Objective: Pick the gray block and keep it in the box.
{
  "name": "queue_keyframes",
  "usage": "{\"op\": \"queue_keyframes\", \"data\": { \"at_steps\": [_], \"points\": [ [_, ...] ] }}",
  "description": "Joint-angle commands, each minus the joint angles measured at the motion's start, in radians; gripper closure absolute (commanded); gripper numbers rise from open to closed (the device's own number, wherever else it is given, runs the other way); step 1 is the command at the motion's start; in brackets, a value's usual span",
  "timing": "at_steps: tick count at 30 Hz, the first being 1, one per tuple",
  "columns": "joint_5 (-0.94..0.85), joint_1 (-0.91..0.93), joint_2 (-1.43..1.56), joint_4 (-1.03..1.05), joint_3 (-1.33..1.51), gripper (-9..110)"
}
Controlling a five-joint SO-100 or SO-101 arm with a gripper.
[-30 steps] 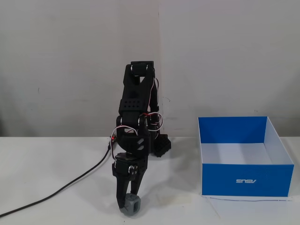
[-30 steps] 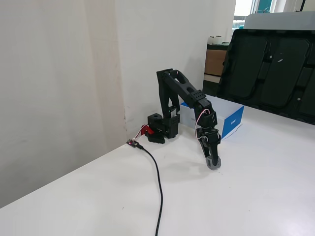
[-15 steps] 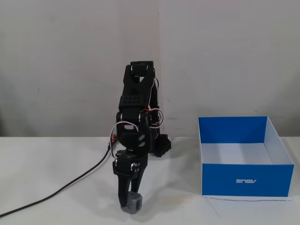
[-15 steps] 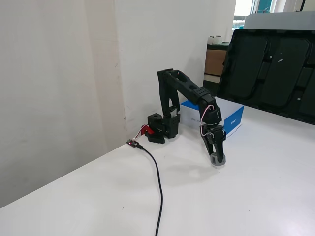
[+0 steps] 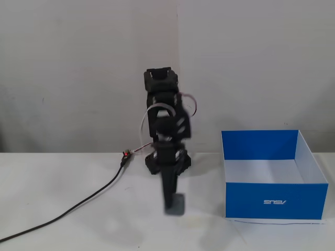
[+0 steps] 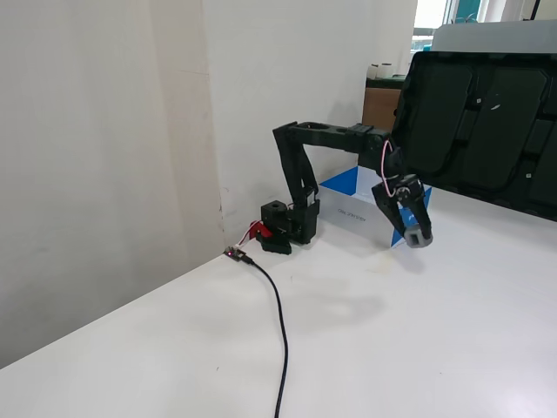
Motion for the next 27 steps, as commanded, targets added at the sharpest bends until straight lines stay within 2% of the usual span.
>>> {"op": "queue_keyframes", "data": {
  "at_steps": [1, 16, 27],
  "points": [
    [-0.04, -0.138, 0.147, 0.055, -0.14, 100],
    [-0.074, -0.703, 0.216, 0.147, -0.146, 101],
    [-0.071, -0.887, 0.118, 0.1, -0.067, 101]
  ]
}}
